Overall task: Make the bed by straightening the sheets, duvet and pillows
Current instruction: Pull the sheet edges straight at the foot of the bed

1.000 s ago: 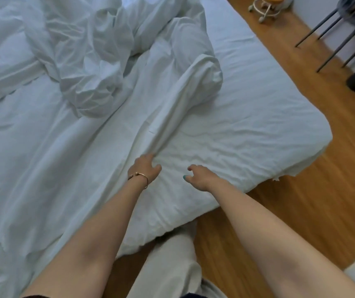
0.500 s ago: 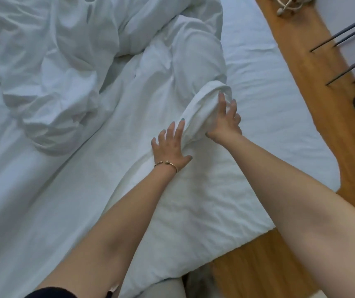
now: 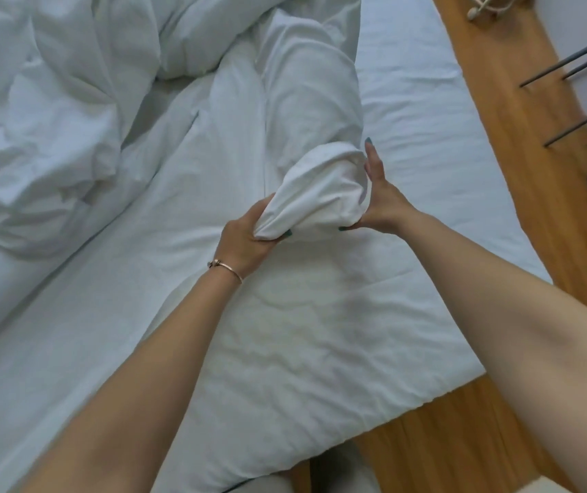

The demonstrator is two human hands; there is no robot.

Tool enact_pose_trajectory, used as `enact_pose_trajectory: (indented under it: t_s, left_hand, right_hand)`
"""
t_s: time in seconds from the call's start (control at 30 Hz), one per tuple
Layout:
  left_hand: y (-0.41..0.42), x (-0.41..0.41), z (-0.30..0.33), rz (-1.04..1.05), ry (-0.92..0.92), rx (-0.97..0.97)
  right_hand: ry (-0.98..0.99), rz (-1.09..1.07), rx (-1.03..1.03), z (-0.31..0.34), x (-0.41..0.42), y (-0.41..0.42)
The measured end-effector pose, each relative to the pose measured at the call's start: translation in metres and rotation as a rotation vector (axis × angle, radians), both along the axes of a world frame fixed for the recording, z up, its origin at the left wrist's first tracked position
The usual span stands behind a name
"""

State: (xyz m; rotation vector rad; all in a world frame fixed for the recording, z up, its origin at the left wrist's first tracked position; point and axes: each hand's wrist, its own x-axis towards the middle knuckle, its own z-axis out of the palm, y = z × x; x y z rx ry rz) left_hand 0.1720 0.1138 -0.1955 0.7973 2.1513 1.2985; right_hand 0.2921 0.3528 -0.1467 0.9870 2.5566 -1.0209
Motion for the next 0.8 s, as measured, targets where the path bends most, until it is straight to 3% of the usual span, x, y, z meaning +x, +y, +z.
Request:
enact_pose_trajectory:
  t_s: [0.2, 0.27, 0.33, 0.43, 0.53, 0.67, 0.8]
  left_hand:
    - [-0.031, 0.017, 0.033, 0.137, 0.029, 0.076]
    - [-0.039, 0.027, 0.046, 0.188, 0.049, 0.036]
    - [-0.043, 0.043, 0.064, 0.228, 0.083, -0.01]
    - [-0.034, 0.075, 0.093, 0.221, 0.131, -0.082]
    - [-0.009, 0.121, 0.123, 0.087, 0.156, -0.2]
    - [0.013, 0.172, 0.152, -0.04, 0.293, -0.252]
    - [-0.012, 0.211, 0.14, -0.252, 0.581, -0.261]
  right_hand:
    - [0.079, 0.086, -0.005, -0.007, -0.021, -0.001]
    - [0.146, 0.014, -0.179, -0.004, -0.019, -0.012]
    - [0.187, 0.022, -0.214, -0.001, -0.005, -0.015]
    - [0.213, 0.194, -0.073, 0.035, 0.034, 0.012]
    - [0.131, 0.436, 0.057, 0.103, 0.093, 0.068]
    - [-0.051, 0.811, 0.512, 0.2, 0.176, 0.11]
    - [-0.065, 1.048, 0.647, 0.177, 0.259, 0.079]
